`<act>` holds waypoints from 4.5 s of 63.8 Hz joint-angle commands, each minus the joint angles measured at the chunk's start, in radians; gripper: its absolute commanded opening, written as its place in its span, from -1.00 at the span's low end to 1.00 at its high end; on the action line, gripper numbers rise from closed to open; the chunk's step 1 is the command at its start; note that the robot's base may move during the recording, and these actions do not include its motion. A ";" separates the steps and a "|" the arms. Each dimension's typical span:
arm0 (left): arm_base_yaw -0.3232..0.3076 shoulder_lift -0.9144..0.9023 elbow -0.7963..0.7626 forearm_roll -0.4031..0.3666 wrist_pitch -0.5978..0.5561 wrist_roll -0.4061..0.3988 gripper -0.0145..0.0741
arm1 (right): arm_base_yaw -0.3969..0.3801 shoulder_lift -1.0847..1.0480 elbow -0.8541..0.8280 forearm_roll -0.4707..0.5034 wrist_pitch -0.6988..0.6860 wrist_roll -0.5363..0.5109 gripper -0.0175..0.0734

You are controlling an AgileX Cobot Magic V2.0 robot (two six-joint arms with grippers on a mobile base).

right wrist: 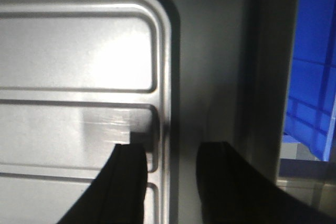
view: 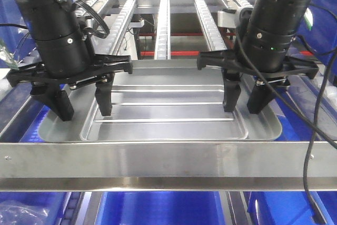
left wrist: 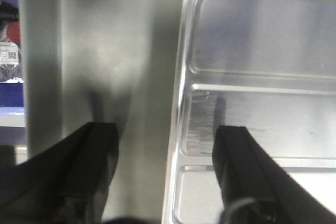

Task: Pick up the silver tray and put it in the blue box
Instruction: 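Close both grippers on the tray rims, then lift the tray with both grippers and pull it off the shelf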

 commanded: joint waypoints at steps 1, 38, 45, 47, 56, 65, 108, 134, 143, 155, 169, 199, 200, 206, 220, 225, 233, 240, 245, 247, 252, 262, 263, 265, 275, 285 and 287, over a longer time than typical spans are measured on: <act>-0.001 -0.045 -0.030 -0.002 -0.029 -0.013 0.04 | 0.001 -0.046 -0.034 0.003 -0.031 -0.015 0.22; -0.001 -0.045 -0.030 0.006 -0.028 -0.013 0.04 | 0.001 -0.008 -0.034 0.002 0.002 -0.015 0.25; -0.001 -0.045 -0.030 0.008 -0.029 -0.013 0.04 | 0.001 -0.008 -0.034 0.002 0.002 -0.015 0.25; -0.001 -0.045 -0.030 0.008 -0.028 -0.013 0.04 | 0.001 -0.008 -0.034 0.002 0.003 -0.015 0.25; -0.001 -0.045 -0.030 0.008 -0.024 -0.011 0.03 | 0.001 -0.008 -0.034 0.002 0.003 -0.015 0.25; -0.001 -0.045 -0.030 0.008 -0.019 -0.011 -0.14 | 0.001 -0.008 -0.034 0.002 0.002 -0.015 0.25; -0.001 -0.021 -0.030 0.008 -0.002 -0.005 -0.62 | 0.001 -0.008 -0.034 0.002 -0.002 -0.015 0.25; -0.001 -0.014 -0.030 -0.002 0.033 -0.005 -0.71 | 0.001 -0.008 -0.034 0.002 -0.003 -0.015 0.23; -0.001 -0.014 -0.030 -0.002 0.033 -0.005 -0.71 | 0.001 -0.008 -0.034 0.002 0.003 -0.015 -0.11; -0.001 -0.014 -0.030 -0.002 0.031 -0.005 -0.71 | 0.001 -0.008 -0.034 0.002 0.005 -0.015 -0.49; -0.001 -0.014 -0.037 -0.002 0.033 -0.005 -0.70 | 0.000 -0.013 -0.039 0.003 0.006 -0.015 -0.49; -0.014 -0.191 -0.093 -0.002 0.168 -0.005 -0.71 | 0.026 -0.234 -0.052 0.002 0.089 0.013 -0.49; -0.016 -0.201 -0.093 -0.002 0.175 -0.005 -0.71 | 0.032 -0.239 -0.050 0.002 0.095 0.013 -0.49; -0.036 -0.235 -0.083 -0.002 0.203 -0.010 -0.70 | 0.062 -0.280 -0.025 0.001 0.091 0.013 -0.49; -0.113 -0.362 0.061 0.023 0.158 -0.093 -0.71 | 0.123 -0.395 0.137 0.000 0.051 0.059 -0.49; -0.160 -0.409 0.127 0.068 0.144 -0.172 -0.71 | 0.149 -0.449 0.203 -0.005 0.018 0.101 -0.49; -0.236 -0.472 0.203 0.097 0.145 -0.250 -0.71 | 0.194 -0.520 0.283 -0.036 0.008 0.157 -0.49; -0.286 -0.507 0.243 0.134 0.143 -0.330 -0.71 | 0.229 -0.570 0.334 -0.080 0.006 0.226 -0.49; -0.309 -0.520 0.251 0.150 0.143 -0.344 -0.71 | 0.239 -0.597 0.364 -0.102 0.008 0.264 -0.49; -0.315 -0.523 0.251 0.151 0.147 -0.344 -0.71 | 0.239 -0.604 0.372 -0.103 0.008 0.269 -0.49; -0.317 -0.524 0.251 0.151 0.147 -0.344 -0.71 | 0.239 -0.611 0.376 -0.103 0.016 0.269 -0.49; -0.317 -0.524 0.251 0.151 0.149 -0.344 -0.71 | 0.239 -0.611 0.376 -0.103 0.014 0.269 -0.49; -0.317 -0.524 0.251 0.151 0.149 -0.344 -0.71 | 0.239 -0.611 0.376 -0.103 0.012 0.269 -0.49; -0.317 -0.524 0.251 0.155 0.151 -0.344 -0.71 | 0.239 -0.611 0.376 -0.103 0.011 0.269 -0.49; -0.317 -0.524 0.251 0.163 0.165 -0.344 -0.71 | 0.239 -0.611 0.376 -0.103 0.011 0.269 -0.49; -0.317 -0.524 0.251 0.163 0.165 -0.344 -0.71 | 0.239 -0.609 0.376 -0.103 0.013 0.269 -0.49; -0.317 -0.524 0.251 0.163 0.165 -0.344 -0.71 | 0.239 -0.609 0.376 -0.103 0.013 0.269 -0.49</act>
